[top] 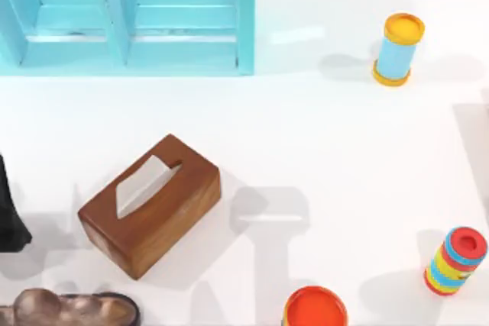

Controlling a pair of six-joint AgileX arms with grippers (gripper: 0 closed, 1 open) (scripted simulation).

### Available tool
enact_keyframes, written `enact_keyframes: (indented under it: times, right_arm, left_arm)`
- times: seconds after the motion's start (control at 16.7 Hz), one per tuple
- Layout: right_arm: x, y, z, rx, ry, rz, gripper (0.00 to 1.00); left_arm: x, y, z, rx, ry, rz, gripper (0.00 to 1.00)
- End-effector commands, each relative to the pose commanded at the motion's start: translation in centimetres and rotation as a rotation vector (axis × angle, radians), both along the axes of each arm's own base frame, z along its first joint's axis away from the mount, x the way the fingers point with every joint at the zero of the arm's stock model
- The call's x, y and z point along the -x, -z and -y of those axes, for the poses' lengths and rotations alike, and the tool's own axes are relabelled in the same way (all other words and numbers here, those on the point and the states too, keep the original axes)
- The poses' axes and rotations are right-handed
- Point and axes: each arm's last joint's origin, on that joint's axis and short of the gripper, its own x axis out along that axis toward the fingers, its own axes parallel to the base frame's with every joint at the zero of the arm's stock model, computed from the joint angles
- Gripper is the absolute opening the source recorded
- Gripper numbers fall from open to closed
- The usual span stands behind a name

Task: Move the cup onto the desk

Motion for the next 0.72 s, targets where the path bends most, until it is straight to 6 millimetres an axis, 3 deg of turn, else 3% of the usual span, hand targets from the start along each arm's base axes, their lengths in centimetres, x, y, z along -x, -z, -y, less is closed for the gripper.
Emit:
enact_keyframes:
  times: [0.36, 0.72]
  right_arm:
    - [-4.6, -2.8, 6.0, -0.063, 0.052, -0.56, 1.0]
    - [-7.3, -2.5, 12.3, -0.229, 0.018, -0.901, 1.0]
  left_arm:
    - [0.0, 0.0, 0.0, 0.0, 0.0, 0.0, 1.0]
    - [0.0, 0.0, 0.0, 0.0, 0.0, 0.0, 1.0]
